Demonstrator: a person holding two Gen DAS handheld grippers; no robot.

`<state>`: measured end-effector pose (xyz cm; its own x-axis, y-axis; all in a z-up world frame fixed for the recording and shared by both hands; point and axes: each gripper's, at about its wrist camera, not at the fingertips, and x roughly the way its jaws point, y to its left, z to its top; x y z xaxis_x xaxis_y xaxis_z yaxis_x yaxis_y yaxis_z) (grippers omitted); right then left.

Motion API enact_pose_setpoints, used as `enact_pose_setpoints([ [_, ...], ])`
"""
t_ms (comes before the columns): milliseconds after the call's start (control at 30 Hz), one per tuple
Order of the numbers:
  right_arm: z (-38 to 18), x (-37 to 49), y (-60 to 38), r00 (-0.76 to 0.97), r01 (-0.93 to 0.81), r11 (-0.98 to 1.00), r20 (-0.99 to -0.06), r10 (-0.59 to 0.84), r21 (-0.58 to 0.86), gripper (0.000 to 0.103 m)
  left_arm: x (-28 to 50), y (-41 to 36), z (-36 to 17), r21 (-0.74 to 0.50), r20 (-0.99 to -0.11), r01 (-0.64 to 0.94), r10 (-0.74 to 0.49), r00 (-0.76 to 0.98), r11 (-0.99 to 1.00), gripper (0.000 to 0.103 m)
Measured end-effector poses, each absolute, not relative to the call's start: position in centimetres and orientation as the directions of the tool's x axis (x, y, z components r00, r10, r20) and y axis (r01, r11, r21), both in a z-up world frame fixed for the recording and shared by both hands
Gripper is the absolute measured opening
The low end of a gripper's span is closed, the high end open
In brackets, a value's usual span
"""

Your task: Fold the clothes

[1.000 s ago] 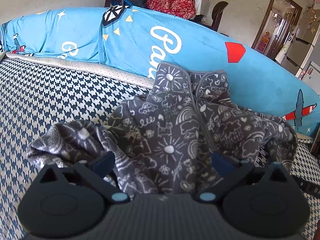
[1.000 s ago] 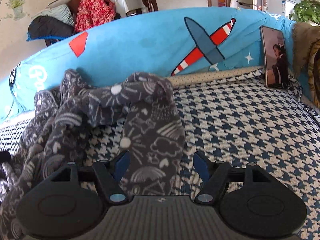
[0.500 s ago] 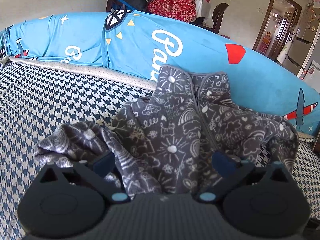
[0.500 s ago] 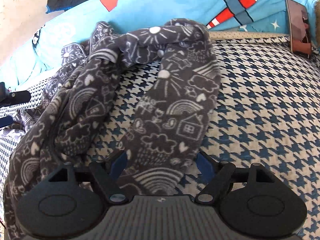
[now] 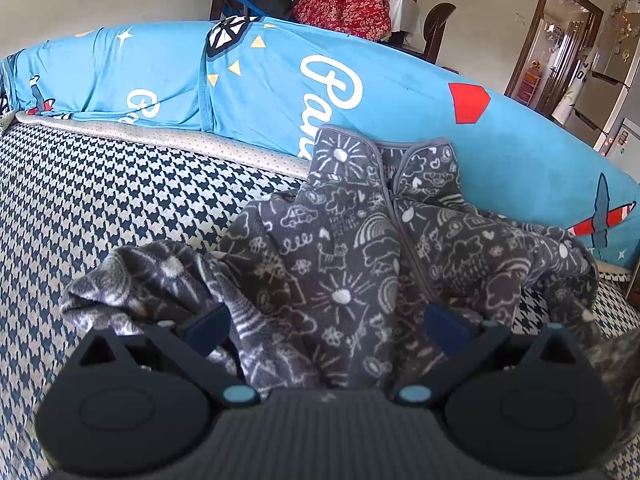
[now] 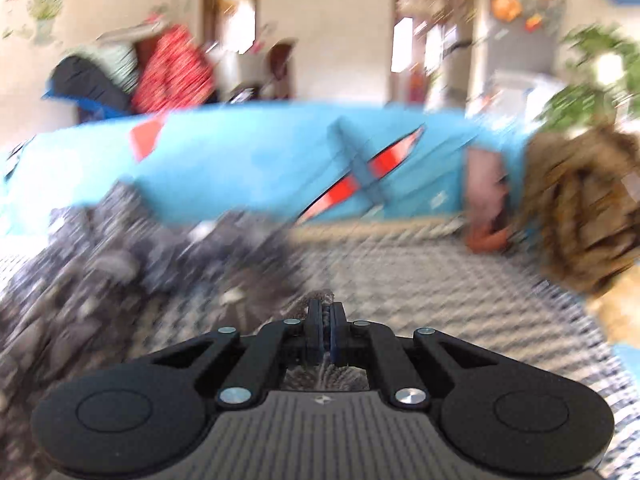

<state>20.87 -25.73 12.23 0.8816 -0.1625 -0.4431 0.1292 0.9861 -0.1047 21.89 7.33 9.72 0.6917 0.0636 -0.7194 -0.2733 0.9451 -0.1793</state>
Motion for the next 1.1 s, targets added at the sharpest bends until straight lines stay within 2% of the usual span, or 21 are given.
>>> enact_pose_setpoints([
  [67,13.3,20.9,-27.0,0.9,0.225,0.963,-0.348,-0.263,-0.146,0.005,21.9,7.3,9.7,-0.179,-0.72,-0.274,0.064,0.691,0.945,0.103],
  [133,13.9,21.2,-28.4,0.883,0.326,0.934,-0.304,-0.357,-0.147,0.006,21.9,7.3,9.7,-0.177,-0.72,-0.274,0.066,0.691,0.945,0.103],
  [233,14.1,22.0,-30.1,0.839,0.403,0.905,-0.34,-0.426,-0.139,0.025,21.9,7.2,9.6,-0.174,-0.72,-0.275,0.069,0.691,0.946,0.103],
  [267,14.1,22.0,-30.5,0.843,0.387,0.915,-0.361,-0.4,-0.111,0.031,21.9,7.2,9.6,-0.173,-0.72,-0.275,0.069,0.691,0.946,0.103],
  [433,13.3,22.0,-30.4,0.847,0.272,0.962,-0.475,-0.239,0.0,0.032,21.8,7.2,9.9,-0.174,-0.715,-0.277,0.072,0.695,0.945,0.103],
  [667,11.5,21.8,-26.6,0.828,0.054,0.993,-0.561,0.013,0.101,0.032,21.0,8.1,11.6,-0.171,-0.681,-0.285,0.096,0.726,0.943,0.103],
  [800,10.5,20.9,-23.8,0.774,-0.078,0.983,-0.611,0.166,0.168,0.037,19.3,9.6,12.9,-0.164,-0.649,-0.31,0.134,0.749,0.937,0.103],
  [933,10.0,19.0,-21.4,0.727,-0.168,0.962,-0.632,0.269,0.217,0.039,17.0,11.8,13.1,-0.213,-0.645,-0.323,0.116,0.755,0.922,0.103],
  [1000,9.9,17.7,-20.3,0.712,-0.214,0.948,-0.627,0.316,0.234,0.044,16.0,13.2,13.0,-0.233,-0.647,-0.339,0.115,0.754,0.911,0.103],
  [1100,9.9,15.3,-18.3,0.682,-0.313,0.916,-0.612,0.4,0.249,0.049,15.4,14.8,12.5,-0.199,-0.657,-0.345,0.136,0.742,0.918,0.103],
])
